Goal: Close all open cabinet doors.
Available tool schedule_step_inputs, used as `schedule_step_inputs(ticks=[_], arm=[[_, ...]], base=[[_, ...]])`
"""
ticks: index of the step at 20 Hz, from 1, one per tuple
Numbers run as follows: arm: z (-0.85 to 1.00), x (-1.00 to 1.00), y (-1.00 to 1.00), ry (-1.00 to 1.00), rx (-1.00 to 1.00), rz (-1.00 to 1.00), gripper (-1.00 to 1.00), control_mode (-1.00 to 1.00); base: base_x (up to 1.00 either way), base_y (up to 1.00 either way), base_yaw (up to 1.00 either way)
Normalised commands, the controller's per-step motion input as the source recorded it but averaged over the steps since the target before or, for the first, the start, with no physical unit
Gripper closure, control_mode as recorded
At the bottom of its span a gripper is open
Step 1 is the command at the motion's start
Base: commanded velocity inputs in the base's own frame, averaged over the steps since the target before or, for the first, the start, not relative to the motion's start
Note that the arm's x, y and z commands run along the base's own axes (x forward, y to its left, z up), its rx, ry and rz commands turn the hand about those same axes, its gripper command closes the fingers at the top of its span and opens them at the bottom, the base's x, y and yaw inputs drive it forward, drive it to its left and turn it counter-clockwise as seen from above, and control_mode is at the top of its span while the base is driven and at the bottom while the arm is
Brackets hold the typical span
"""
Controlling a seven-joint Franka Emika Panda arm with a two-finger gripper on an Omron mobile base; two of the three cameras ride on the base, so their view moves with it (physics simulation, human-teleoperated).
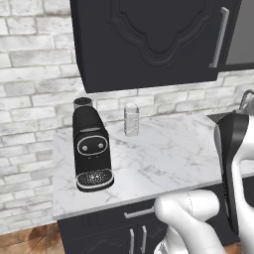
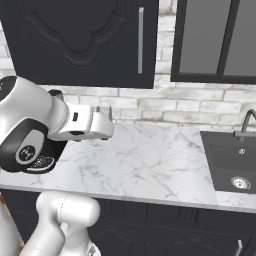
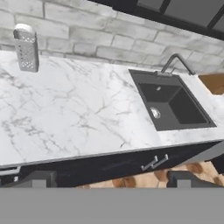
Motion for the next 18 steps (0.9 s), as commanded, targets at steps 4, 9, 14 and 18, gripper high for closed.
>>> schedule_step_inputs(ticks=[4, 9, 14, 18], arm=[[0.0, 0.0, 0.0, 0.0, 0.0, 0.0, -1.0, 1.0], [0.0, 0.0, 0.0, 0.0, 0.0, 0.0, -1.0, 1.0], [0.0, 0.0, 0.0, 0.0, 0.0, 0.0, -1.0, 1.0], [0.0, 0.0, 0.0, 0.0, 0.0, 0.0, -1.0, 1.0]], base=[[-0.86, -0.28, -0.05], [-0.4, -0.73, -0.4], [0.03, -0.82, -0.66], [0.34, -0.58, -0.67]])
